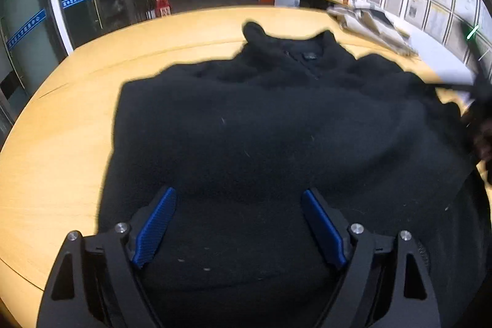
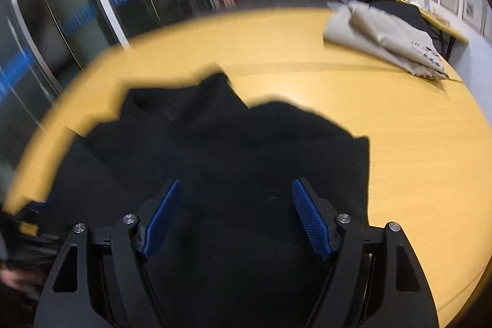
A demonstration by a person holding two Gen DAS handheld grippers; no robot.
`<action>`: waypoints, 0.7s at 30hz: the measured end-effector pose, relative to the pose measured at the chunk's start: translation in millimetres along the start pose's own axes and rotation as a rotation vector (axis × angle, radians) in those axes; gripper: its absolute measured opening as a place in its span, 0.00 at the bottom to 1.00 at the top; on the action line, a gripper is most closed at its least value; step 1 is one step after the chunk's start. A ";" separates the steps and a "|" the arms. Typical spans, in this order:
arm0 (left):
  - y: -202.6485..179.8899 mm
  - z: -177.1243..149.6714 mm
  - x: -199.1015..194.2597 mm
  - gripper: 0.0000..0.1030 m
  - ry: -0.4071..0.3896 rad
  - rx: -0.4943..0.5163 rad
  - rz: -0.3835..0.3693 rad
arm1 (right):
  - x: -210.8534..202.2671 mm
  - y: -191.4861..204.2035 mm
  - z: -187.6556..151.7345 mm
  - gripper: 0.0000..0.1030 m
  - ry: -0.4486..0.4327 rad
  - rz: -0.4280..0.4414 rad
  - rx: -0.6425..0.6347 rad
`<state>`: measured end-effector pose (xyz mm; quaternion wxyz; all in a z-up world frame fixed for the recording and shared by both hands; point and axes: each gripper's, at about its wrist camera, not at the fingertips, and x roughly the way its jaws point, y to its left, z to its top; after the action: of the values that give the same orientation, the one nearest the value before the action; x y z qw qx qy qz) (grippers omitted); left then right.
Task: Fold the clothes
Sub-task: 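Move both grippers to the hem of the narrowed jacket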
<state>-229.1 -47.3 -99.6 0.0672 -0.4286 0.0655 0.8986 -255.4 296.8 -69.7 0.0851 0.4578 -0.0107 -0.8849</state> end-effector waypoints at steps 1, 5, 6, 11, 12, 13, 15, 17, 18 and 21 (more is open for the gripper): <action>1.9 0.1 -0.4 0.87 -0.006 0.004 0.003 | 11.9 -4.5 -3.3 0.74 0.032 -0.027 0.004; 3.4 -0.5 0.3 0.87 -0.014 0.019 -0.012 | 1.4 -34.1 -13.5 0.76 -0.006 0.009 0.112; 2.5 0.1 0.5 0.87 -0.015 0.021 -0.006 | 1.8 -36.7 -12.7 0.76 -0.003 0.006 0.119; 5.8 -15.1 -20.0 0.86 -0.028 0.018 0.019 | -47.7 -44.0 -32.0 0.76 -0.047 -0.025 0.052; 8.6 -20.7 -29.9 0.86 -0.034 0.015 0.021 | -70.5 -48.4 -44.6 0.77 -0.093 0.019 0.058; 12.1 -27.0 -41.0 0.86 -0.038 0.009 0.019 | -94.6 -50.7 -58.3 0.79 -0.134 0.067 0.062; 18.5 -43.3 -66.0 0.86 -0.043 -0.003 0.007 | -139.7 -47.5 -90.2 0.88 -0.189 0.132 0.034; 23.3 -60.6 -91.2 0.86 -0.047 -0.011 -0.009 | -178.4 -42.0 -125.5 0.89 -0.215 0.153 -0.027; 24.6 -70.3 -103.9 0.86 -0.048 -0.013 -0.020 | -193.3 -40.3 -144.6 0.89 -0.213 0.152 -0.059; 21.9 -105.8 -141.2 0.86 -0.047 -0.006 -0.066 | -226.5 -38.8 -199.8 0.89 -0.188 0.169 -0.097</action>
<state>-64.4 -96.5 -54.2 0.0968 -0.4094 0.0471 0.9060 29.6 383.1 -6.4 0.1800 0.3655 -0.0143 -0.9131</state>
